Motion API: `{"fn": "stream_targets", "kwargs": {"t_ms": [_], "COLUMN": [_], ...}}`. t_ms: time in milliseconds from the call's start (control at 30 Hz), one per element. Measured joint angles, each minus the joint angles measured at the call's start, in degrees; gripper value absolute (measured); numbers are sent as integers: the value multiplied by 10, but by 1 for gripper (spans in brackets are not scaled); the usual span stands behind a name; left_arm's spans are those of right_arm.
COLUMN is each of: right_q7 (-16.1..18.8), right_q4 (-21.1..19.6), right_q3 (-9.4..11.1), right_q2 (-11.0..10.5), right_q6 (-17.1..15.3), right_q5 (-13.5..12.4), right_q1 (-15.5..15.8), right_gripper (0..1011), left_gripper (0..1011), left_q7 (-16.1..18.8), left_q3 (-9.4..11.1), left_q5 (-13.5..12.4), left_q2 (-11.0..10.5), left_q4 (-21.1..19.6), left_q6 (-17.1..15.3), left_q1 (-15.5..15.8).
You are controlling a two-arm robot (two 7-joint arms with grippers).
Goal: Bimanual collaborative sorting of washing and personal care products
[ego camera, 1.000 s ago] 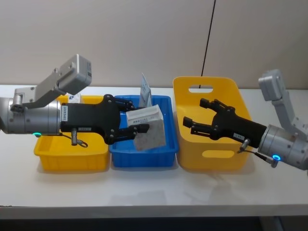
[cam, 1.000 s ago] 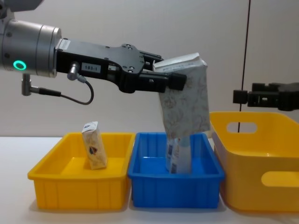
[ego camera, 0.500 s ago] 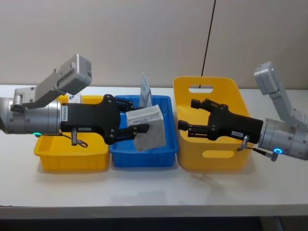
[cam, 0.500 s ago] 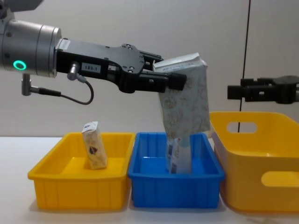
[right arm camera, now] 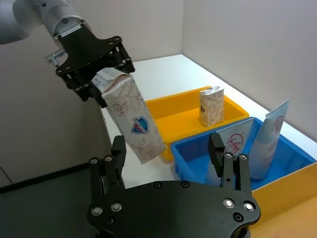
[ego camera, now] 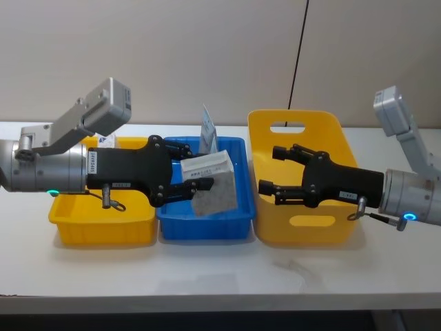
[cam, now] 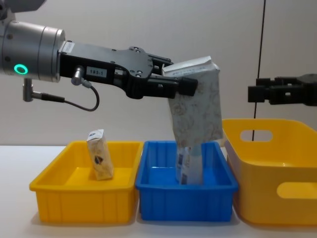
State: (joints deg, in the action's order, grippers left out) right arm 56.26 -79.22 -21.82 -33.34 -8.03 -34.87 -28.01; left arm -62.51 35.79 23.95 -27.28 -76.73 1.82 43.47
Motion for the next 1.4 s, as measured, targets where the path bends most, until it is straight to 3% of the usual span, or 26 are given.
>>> {"fn": "stream_targets", "kwargs": {"t_ms": [300,533,1033,1400], "right_q7": [24,47,89,101], "right_q4": [5,22,70,99], "right_q3": [-9,-21,-58,-81], "right_q2": [-8,-6,20,40], "right_q6": [20,57,128,155], "right_q5": [0,9,40,57], "right_q1": [-5,-17,-62,-86], "right_gripper": [1000,1000,1000,1000], "left_gripper": [386,386,386,386], "left_q7": [0,0,0,0], "left_q3": [0,0,0,0], "left_q5": [0,0,0,0], "left_q2": [0,0,0,0], "left_q4": [0,0,0,0], "left_q6": [0,0,0,0], "left_q1": [0,0,0,0]}}
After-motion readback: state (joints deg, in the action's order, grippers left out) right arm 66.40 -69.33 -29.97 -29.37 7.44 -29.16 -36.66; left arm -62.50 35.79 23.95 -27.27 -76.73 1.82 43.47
